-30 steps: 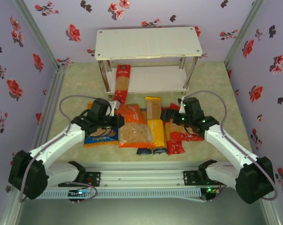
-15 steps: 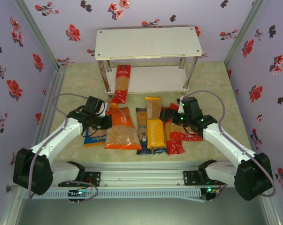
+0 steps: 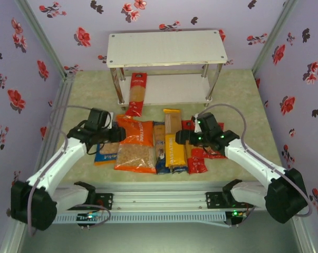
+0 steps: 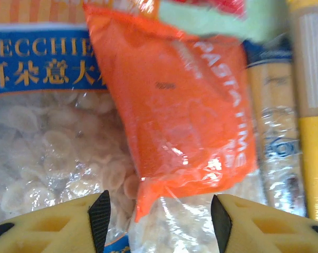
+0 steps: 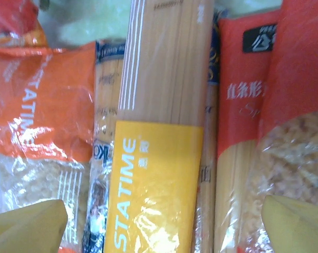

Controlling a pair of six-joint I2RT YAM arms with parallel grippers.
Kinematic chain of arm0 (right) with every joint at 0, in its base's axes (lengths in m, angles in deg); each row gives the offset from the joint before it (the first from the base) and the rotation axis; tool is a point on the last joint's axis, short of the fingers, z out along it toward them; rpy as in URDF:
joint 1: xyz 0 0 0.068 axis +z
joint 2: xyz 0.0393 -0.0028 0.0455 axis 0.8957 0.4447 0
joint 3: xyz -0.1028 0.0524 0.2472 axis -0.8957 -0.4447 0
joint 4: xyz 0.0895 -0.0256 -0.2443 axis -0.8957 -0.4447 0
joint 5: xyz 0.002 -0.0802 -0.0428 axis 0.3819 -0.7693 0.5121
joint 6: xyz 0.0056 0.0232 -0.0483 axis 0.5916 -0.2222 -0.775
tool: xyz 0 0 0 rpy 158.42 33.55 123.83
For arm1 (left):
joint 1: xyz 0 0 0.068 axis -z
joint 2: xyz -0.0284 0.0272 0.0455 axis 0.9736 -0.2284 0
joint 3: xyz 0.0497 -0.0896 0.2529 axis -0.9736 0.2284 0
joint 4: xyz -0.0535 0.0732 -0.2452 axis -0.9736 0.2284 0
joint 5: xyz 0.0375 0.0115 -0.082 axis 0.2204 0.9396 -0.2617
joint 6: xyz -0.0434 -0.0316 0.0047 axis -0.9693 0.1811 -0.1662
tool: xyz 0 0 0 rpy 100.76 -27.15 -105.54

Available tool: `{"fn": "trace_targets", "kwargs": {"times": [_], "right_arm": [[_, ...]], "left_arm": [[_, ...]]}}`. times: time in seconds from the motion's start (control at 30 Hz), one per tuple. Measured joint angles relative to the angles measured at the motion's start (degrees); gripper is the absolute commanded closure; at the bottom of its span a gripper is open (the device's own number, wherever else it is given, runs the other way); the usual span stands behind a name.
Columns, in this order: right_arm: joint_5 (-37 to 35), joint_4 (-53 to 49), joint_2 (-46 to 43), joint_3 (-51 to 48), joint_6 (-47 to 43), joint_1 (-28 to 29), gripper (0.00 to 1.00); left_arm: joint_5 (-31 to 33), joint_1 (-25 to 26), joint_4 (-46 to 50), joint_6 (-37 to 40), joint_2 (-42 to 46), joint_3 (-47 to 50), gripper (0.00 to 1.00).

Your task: Place and organize the pasta boxes and bags onto the shelf

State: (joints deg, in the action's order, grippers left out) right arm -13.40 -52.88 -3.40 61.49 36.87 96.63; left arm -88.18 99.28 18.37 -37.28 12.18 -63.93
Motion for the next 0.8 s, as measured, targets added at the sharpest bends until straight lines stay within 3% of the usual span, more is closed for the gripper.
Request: {"fn": "trace_targets", "kwargs": {"times": [0.3,0.8], "right_arm": [[-9.44,-1.42,7.17,1.68,2.93,10.84,0.01],[-15.06,-2.84,21.57,9.99,4.87,12.83,0.01]], "left_arm": [[-0.7,0.28,-9.55,-4.9,8.13,6.14,0.47],[-0.94,1.42,-14.05,-6.51,5.22,7.78,0.45]]}}
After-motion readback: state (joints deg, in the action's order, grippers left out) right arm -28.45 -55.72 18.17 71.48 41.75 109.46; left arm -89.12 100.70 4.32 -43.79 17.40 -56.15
